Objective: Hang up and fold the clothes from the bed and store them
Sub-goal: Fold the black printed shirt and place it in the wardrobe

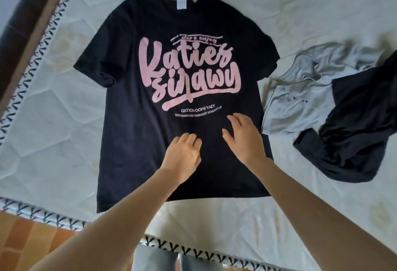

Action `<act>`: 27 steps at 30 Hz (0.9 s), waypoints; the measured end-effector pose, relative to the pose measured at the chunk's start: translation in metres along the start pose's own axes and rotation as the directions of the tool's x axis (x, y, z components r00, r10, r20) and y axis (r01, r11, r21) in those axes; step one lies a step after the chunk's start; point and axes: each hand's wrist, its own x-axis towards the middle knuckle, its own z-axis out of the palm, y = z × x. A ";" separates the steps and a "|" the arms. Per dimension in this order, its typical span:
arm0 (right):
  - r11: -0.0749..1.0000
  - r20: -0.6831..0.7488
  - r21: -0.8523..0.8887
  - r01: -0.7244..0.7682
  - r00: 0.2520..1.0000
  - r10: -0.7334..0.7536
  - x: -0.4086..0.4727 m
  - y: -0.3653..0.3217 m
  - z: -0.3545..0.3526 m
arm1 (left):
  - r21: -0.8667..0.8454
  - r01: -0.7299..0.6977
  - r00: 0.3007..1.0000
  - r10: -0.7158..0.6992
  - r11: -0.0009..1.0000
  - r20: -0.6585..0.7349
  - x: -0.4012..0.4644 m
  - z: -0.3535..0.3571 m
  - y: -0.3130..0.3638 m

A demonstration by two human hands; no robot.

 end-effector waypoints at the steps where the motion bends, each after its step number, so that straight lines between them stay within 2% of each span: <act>1: 0.998 0.040 0.017 -0.065 0.997 0.064 0.016 0.003 -0.006 | -0.016 0.004 1.000 -0.004 1.000 -0.013 0.017 -0.005 -0.001; 3: 0.983 0.090 0.053 -0.178 0.981 0.173 0.048 0.011 -0.019 | -0.028 0.015 1.000 -0.015 0.999 0.011 0.053 -0.017 0.000; 6: 0.961 0.118 0.071 -0.268 0.959 0.259 0.087 0.029 -0.035 | 0.015 0.001 0.998 -0.002 1.000 0.062 0.107 -0.033 0.003; 9: 0.921 0.136 0.134 -0.365 0.928 0.348 0.116 0.048 -0.047 | 0.030 -0.023 0.999 0.021 0.999 0.046 0.160 -0.038 0.010; 11: 0.858 0.146 0.227 -0.461 0.887 0.439 0.134 0.063 -0.049 | 0.052 -0.062 0.998 0.061 0.997 0.023 0.193 -0.039 0.013; 13: 0.746 0.137 0.368 -0.555 0.826 0.547 0.152 0.079 -0.050 | 0.047 -0.147 0.983 0.151 0.988 -0.104 0.223 -0.036 0.018; 15: 0.587 0.144 0.494 -0.641 0.727 0.672 0.167 0.096 -0.049 | 0.018 -0.250 0.944 0.248 0.968 -0.216 0.248 -0.029 0.025; 17: 0.361 0.238 0.634 -0.684 0.617 0.750 0.182 0.113 -0.048 | 0.036 -0.294 0.930 0.295 0.955 -0.218 0.264 -0.025 0.035; 19: 0.157 0.342 0.729 -0.666 0.553 0.760 0.194 0.129 -0.047 | 0.097 -0.289 0.931 0.303 0.953 -0.206 0.275 -0.026 0.046; 21: 0.080 0.395 0.754 -0.652 0.547 0.738 0.205 0.139 -0.047 | 0.140 -0.233 0.947 0.257 0.962 -0.191 0.284 -0.025 0.057; 24: 0.098 0.391 0.764 -0.637 0.579 0.715 0.221 0.147 -0.051 | 0.102 -0.045 0.988 0.060 0.994 -0.145 0.299 -0.022 0.064; 27: 0.077 0.347 0.817 -0.572 0.593 0.726 0.237 0.153 -0.060 | 0.019 0.109 0.985 -0.105 0.994 -0.134 0.315 -0.025 0.068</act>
